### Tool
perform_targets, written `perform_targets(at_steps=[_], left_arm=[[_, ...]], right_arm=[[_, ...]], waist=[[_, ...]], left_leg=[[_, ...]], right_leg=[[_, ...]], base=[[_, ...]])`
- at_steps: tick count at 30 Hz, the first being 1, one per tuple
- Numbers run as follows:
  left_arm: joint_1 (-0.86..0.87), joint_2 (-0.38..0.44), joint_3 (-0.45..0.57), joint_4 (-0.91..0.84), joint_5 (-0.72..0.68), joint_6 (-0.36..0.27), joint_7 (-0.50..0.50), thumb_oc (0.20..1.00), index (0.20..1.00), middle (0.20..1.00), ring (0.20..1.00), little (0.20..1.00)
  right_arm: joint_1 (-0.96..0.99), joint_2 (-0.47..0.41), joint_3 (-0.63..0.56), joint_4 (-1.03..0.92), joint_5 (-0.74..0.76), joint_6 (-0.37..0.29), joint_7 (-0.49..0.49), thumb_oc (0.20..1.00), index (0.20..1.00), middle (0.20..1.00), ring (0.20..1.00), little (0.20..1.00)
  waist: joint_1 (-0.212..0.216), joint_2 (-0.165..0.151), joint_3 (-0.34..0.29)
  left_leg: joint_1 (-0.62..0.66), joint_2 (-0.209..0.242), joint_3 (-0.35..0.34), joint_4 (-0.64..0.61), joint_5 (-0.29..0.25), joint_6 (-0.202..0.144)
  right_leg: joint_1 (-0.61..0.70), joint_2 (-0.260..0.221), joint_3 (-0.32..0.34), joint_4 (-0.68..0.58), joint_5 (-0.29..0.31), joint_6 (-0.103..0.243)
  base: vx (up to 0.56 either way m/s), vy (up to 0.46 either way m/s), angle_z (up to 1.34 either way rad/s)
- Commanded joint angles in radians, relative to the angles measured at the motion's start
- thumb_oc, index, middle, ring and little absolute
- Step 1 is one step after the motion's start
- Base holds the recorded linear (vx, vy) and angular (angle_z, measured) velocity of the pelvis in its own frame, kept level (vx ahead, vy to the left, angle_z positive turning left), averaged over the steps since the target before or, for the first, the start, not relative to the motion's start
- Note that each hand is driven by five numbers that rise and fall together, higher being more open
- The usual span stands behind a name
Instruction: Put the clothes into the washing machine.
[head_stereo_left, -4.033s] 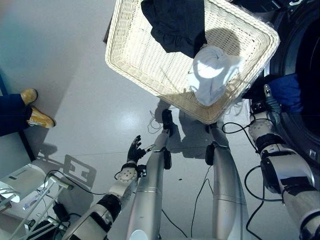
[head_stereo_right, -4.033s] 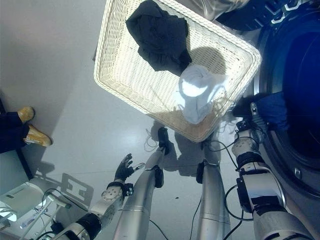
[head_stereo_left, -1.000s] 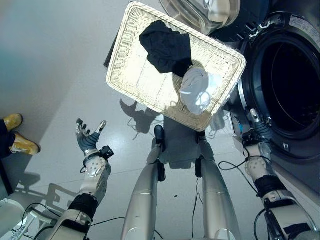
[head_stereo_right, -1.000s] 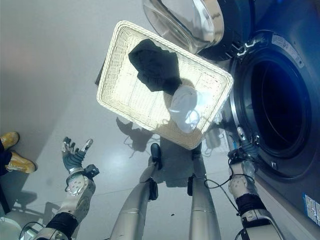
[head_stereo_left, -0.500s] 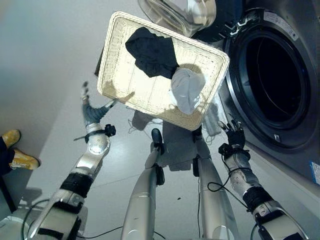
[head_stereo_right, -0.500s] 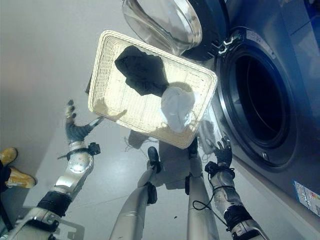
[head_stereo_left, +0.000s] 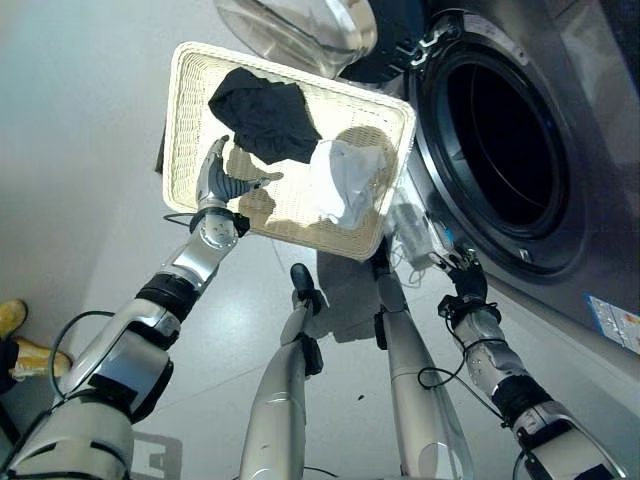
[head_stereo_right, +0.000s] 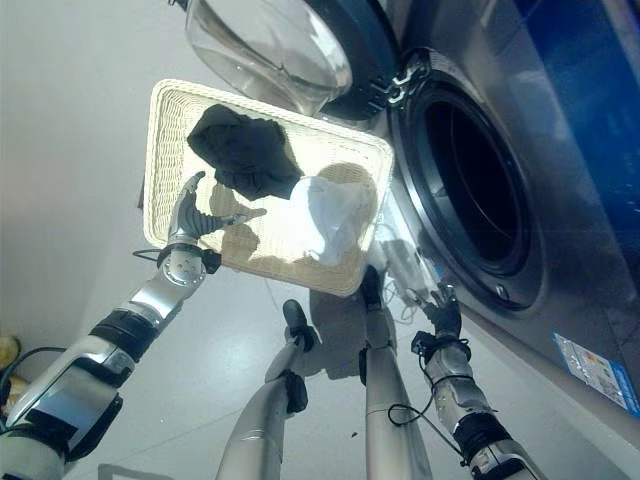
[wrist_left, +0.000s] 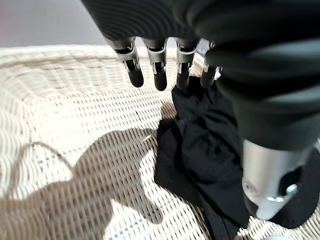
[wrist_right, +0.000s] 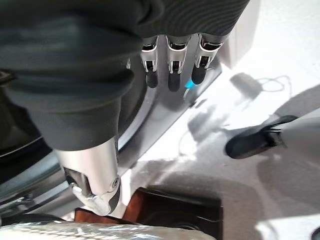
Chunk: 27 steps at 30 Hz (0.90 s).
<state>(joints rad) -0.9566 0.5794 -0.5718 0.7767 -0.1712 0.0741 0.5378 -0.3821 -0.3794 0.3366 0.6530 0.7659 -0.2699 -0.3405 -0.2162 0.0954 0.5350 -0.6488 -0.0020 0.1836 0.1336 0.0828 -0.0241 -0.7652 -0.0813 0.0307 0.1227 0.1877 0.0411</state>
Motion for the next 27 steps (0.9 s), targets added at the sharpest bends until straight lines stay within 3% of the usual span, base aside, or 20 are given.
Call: perform_targets(at_steps=[1, 4, 8, 12, 17, 21, 27], left_arm=[[-0.044, 0.061, 0.038, 0.03, -0.008, 0.042, 0.024, 1.0, 1.0, 1.0, 1.0, 1.0], [-0.095, 0.063, 0.033, 0.088, -0.011, 0.084, 0.058, 1.0, 1.0, 1.0, 1.0, 1.0], [-0.185, 0.051, 0.04, 0.224, -0.04, 0.205, 0.205, 1.0, 1.0, 1.0, 1.0, 1.0], [-0.211, 0.013, 0.08, 0.271, -0.154, 0.17, 0.271, 1.0, 1.0, 1.0, 1.0, 1.0], [-0.258, -0.045, 0.139, 0.335, -0.251, 0.06, 0.326, 1.0, 1.0, 1.0, 1.0, 1.0], [-0.29, -0.056, 0.133, 0.355, -0.258, 0.064, 0.342, 1.0, 1.0, 1.0, 1.0, 1.0], [-0.391, -0.047, 0.027, 0.422, -0.097, 0.193, 0.311, 1.0, 1.0, 1.0, 1.0, 1.0]], right_arm=[[0.045, -0.01, 0.031, -0.049, -0.003, 0.005, 0.012, 1.0, 1.0, 1.0, 1.0, 1.0], [0.049, -0.011, 0.048, -0.056, 0.006, 0.009, 0.015, 1.0, 1.0, 1.0, 1.0, 1.0], [0.053, -0.013, 0.089, -0.067, 0.023, 0.001, 0.01, 1.0, 1.0, 1.0, 1.0, 1.0], [0.054, -0.008, 0.113, -0.091, 0.024, -0.002, -0.014, 1.0, 1.0, 1.0, 1.0, 1.0], [0.048, 0.002, 0.139, -0.125, 0.029, -0.01, -0.032, 1.0, 1.0, 1.0, 1.0, 1.0], [0.038, 0.006, 0.145, -0.14, 0.041, -0.008, -0.036, 1.0, 1.0, 1.0, 1.0, 1.0], [0.024, -0.006, 0.156, -0.188, 0.079, -0.011, -0.03, 1.0, 1.0, 1.0, 1.0, 1.0]], waist=[[-0.015, -0.042, -0.015], [-0.03, -0.058, -0.015], [-0.057, -0.091, -0.015], [-0.07, -0.109, -0.015], [-0.094, -0.143, -0.015], [-0.104, -0.159, -0.015], [-0.134, -0.196, -0.015]], left_leg=[[-0.065, -0.043, 0.069, 0.188, -0.13, -0.008], [-0.081, -0.038, 0.074, 0.221, -0.149, -0.006], [-0.127, -0.029, 0.075, 0.298, -0.188, -0.001], [-0.153, -0.024, 0.077, 0.327, -0.205, 0.002], [-0.203, -0.013, 0.079, 0.364, -0.235, 0.003], [-0.232, -0.009, 0.073, 0.388, -0.252, 0.004], [-0.339, -0.013, 0.039, 0.473, -0.299, 0.014]], right_leg=[[-0.031, 0.054, -0.025, 0.104, -0.113, 0.032], [-0.047, 0.058, -0.016, 0.113, -0.113, 0.03], [-0.094, 0.068, 0.002, 0.143, -0.117, 0.027], [-0.127, 0.077, 0.015, 0.158, -0.118, 0.025], [-0.185, 0.092, 0.028, 0.173, -0.118, 0.021], [-0.212, 0.1, 0.031, 0.18, -0.116, 0.019], [-0.31, 0.126, 0.051, 0.217, -0.108, 0.012]], base=[[0.05, 0.015, -0.07], [0.04, 0.009, -0.11], [0.04, -0.014, -0.08], [0.04, -0.012, -0.11], [0.03, -0.05, 0.0], [0.02, -0.041, -0.01], [0.05, -0.032, -0.05]])
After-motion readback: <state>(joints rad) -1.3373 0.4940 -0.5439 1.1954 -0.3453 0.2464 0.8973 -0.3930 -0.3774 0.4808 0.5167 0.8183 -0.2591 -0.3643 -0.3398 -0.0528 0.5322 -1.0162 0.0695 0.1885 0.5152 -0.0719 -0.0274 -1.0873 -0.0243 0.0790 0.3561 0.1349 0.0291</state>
